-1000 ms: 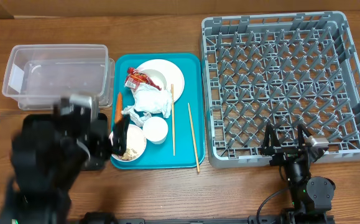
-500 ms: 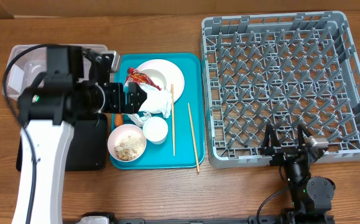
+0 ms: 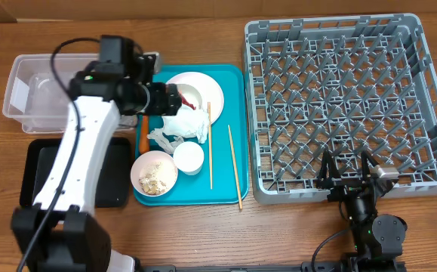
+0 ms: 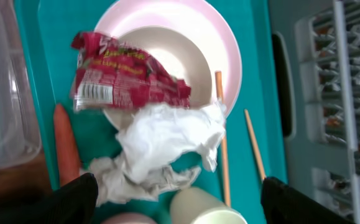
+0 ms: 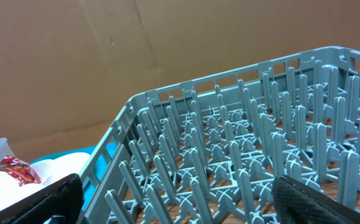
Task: Sort waste into correct bins and load items into the dishwasher
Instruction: 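Reach the left gripper to the crumpled tissue on the teal tray, then carry the tissue with the left gripper and drop it into the clear bin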
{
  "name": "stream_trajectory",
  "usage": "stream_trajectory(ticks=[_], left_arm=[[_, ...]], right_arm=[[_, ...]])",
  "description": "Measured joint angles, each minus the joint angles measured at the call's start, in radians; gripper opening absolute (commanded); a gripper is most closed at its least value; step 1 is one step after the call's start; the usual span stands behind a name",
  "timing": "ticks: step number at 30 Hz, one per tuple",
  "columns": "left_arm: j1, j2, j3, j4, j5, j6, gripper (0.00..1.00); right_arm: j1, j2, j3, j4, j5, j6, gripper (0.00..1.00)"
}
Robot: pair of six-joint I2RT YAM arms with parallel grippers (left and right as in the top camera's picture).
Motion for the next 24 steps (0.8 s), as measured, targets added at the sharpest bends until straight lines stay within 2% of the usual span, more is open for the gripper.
stream_trajectory(ticks=[4,10,14,16,17,18,22,24], left_arm=[[-0.09,0.069,0.0,0.056,-0.132,-0.023,0.86],[-0.145,0.174,0.0,0.091,-0.24,-0.068,0.88],[-0.145,0.238,0.0,0.101,-0.268,-0.076,0.8],[-0.145,0.256,0.0,0.101,-0.274,-0.082,0.72],[-0.145,0.261,0.0,0.101,-0.278,-0.088,0.52],[-0.145,0.262,0.0,0.101,-0.279,-0.096,0.46],[-0.145,0.261,0.009,0.09,-0.282,-0.101,0.29],[-0.145,0.261,0.029,0.062,-0.281,-0.103,0.1]], right_arm=[[0.0,0.0,0.0,0.0,0.0,0.0,1.0],[0.0,0.0,0.0,0.0,0.0,0.0,1.0],[0.0,0.0,0.0,0.0,0.0,0.0,1.0],[0.0,0.0,0.0,0.0,0.0,0.0,1.0],[0.0,0.0,0.0,0.0,0.0,0.0,1.0],[0.0,0.0,0.0,0.0,0.0,0.001,1.0],[0.0,0.0,0.0,0.0,0.0,0.0,1.0],[0.0,0.0,0.0,0.0,0.0,0.0,1.0]])
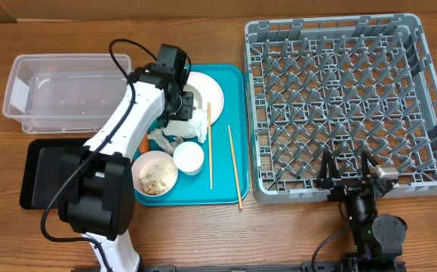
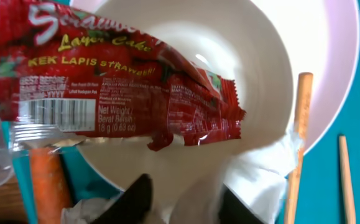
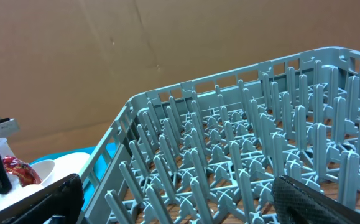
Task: Sort waste into correct bins and load items into the dishwasher
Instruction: 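Carry the tissue with the left gripper and drop it into the clear bin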
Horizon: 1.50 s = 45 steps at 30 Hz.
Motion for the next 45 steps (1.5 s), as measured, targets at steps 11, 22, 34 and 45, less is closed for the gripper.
stream_trajectory(ticks=[11,22,34,45], left_arm=[[0.004,-0.034,0.294,-0.195,0.0,-0.005,0.04],[0.175,-0.048,0.418,-0.225,-0.003,-0.019,0.04],[0.532,-0.046,0.418,-0.22,-0.012,-0.032,0.04],[0.681,0.113,0.381,-0.039,-0.014,-0.05,0.06]], right_arm=[[0.0,0.0,0.0,0.0,0.0,0.0,1.0],[0.0,0.0,0.0,0.0,0.0,0.0,1.0],[0.0,0.0,0.0,0.0,0.0,0.0,1.0],[0.0,0.0,0.0,0.0,0.0,0.0,1.0]])
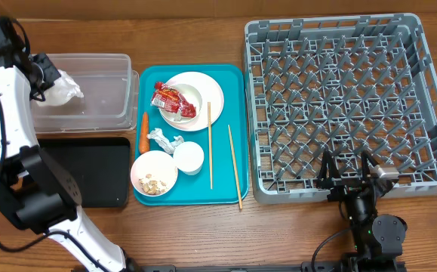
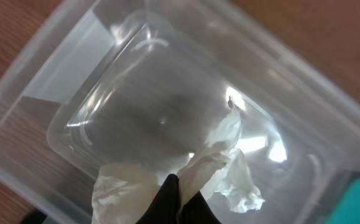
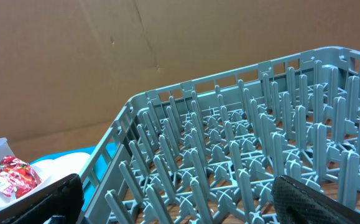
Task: Sort waste into correct bins and load items into the dishwasher
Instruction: 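Carry the tissue with the left gripper and drop it into the clear bin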
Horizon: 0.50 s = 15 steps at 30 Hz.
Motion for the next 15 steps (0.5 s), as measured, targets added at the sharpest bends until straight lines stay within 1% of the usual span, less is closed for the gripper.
stream_trajectory(ticks=[5,6,8,9,12,14,15], left_arm=[[0.044,0.075,-0.009,0.032,0.0,0.0,0.23],[0.05,0.08,-0.01,0.037,0.0,0.0,0.33],[0.06,0.085,-0.012,0.046,0.0,-0.004,0.76],[0.064,0.085,-0.012,0.049,0.0,0.001,0.88],[0.069,0.085,0.003,0.034,0.026,-0.003,0.94],[0.069,0.085,0.032,-0.007,0.06,-0.004,0.99],[0.068,0.085,0.06,-0.031,0.079,-0.003,1.0]], right_arm=[[0.0,0.0,0.0,0.0,0.0,0.0,1.0],[0.0,0.0,0.0,0.0,0.0,0.0,1.0],[0.0,0.0,0.0,0.0,0.0,0.0,1.0],[0.0,0.0,0.0,0.0,0.0,0.0,1.0],[0.0,0.0,0.0,0.0,0.0,0.0,1.0],[0.0,0.0,0.0,0.0,0.0,0.0,1.0],[0.0,0.0,0.0,0.0,0.0,0.0,1.0]])
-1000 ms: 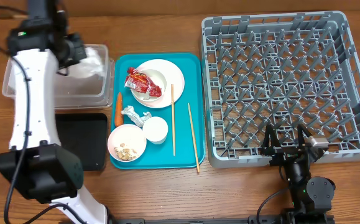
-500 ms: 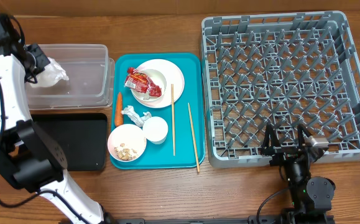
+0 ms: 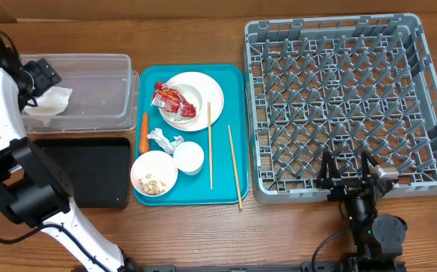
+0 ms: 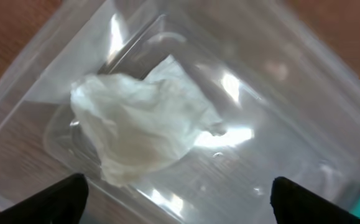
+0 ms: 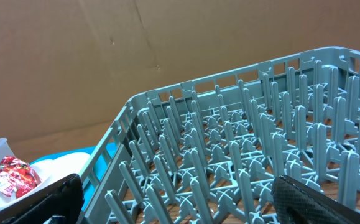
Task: Sort waste into correct bins and load items into the dishwasher
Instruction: 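Carry the tissue with the left gripper and drop it into the clear bin, then move the left gripper back and grasp the second crumpled tissue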
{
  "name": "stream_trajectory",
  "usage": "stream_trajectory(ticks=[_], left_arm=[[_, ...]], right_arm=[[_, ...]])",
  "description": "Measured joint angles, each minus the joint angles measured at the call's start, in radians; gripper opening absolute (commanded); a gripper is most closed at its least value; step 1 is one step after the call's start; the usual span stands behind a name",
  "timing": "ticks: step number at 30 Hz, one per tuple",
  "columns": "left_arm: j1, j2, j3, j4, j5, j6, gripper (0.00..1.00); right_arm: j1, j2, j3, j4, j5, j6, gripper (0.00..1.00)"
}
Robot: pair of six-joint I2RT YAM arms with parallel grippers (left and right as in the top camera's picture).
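Observation:
A crumpled white napkin (image 4: pixel 139 130) lies loose in the left end of the clear plastic bin (image 3: pixel 97 87), also seen from overhead as the napkin (image 3: pixel 48 102). My left gripper (image 4: pixel 180 205) hangs open just above it, nothing between its fingers; overhead shows that gripper (image 3: pixel 41 75) over the bin's left end. On the teal tray (image 3: pixel 229 151) a red snack wrapper (image 3: pixel 169 100) sits in a white bowl on a plate. My right gripper (image 5: pixel 180 205) is open and empty at the front edge of the grey dish rack (image 3: pixel 339 98).
The tray also holds a carrot (image 3: pixel 143 132), a small crumpled wad (image 3: pixel 161 140), a bowl of food scraps (image 3: pixel 154 174), a small white cup (image 3: pixel 189 157) and two chopsticks (image 3: pixel 210 143). A black bin (image 3: pixel 82 170) sits below the clear one.
My left gripper was shut on the white napkin above the clear bin. It is now open and the napkin lies on the bin's floor. The right arm has not moved.
My left gripper was open above the napkin and wrapper on the tray. Then it was low at the napkin beside the bowl. Then it held the napkin over the clear bin, and now the napkin rests in the bin. The right gripper stayed at the rack.

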Motion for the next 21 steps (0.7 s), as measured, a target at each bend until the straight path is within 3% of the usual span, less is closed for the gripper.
stream_trajectory(ticks=[6,11,15,21], left_arm=[[0.0,-0.047,0.181,-0.154,0.101,-0.001,1.0],[-0.006,-0.184,0.247,-0.358,0.279,0.0,1.0],[-0.043,-0.242,0.257,-0.56,0.353,0.0,0.74],[-0.16,-0.237,0.178,-0.664,0.308,0.011,0.58]], right_arm=[[0.0,0.0,0.0,0.0,0.0,0.0,1.0],[0.0,0.0,0.0,0.0,0.0,0.0,1.0],[0.0,0.0,0.0,0.0,0.0,0.0,1.0],[0.0,0.0,0.0,0.0,0.0,0.0,1.0]])
